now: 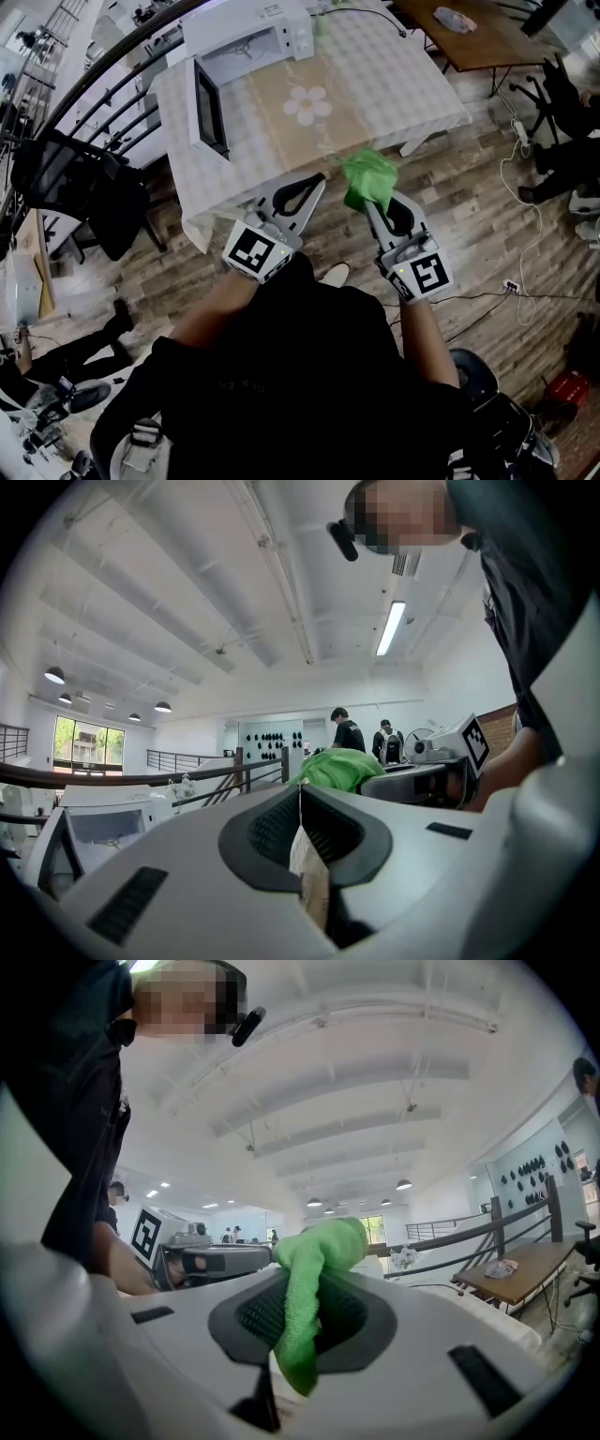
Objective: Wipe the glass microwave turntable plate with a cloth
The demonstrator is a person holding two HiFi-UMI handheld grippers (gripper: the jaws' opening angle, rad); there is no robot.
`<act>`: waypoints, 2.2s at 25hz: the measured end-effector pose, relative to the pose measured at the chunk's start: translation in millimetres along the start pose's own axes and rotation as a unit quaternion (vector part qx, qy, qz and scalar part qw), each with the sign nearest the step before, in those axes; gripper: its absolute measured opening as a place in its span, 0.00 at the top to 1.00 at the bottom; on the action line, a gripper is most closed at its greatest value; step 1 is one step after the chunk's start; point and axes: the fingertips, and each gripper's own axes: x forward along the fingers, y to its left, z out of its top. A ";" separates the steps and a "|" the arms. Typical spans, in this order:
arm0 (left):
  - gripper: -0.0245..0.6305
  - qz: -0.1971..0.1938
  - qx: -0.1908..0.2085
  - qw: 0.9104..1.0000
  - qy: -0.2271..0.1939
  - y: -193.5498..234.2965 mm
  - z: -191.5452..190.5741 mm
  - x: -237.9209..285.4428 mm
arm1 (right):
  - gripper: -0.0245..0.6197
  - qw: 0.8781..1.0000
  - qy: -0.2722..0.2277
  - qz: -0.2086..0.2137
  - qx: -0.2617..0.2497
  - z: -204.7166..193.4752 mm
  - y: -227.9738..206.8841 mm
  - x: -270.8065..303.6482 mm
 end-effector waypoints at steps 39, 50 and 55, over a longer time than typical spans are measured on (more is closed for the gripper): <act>0.93 0.016 -0.051 0.999 -0.001 281.5 -45.7 201.0 | 0.86 0.995 0.097 -0.004 0.006 -20.3 -226.3 267.2; 0.93 0.120 -0.082 0.989 0.027 314.2 -78.2 249.0 | 0.86 0.986 0.148 0.074 0.002 -64.9 -309.9 320.5; 0.93 0.175 -0.086 0.980 0.039 323.4 -87.6 281.2 | 0.86 0.976 0.182 0.123 0.004 -90.4 -349.1 337.4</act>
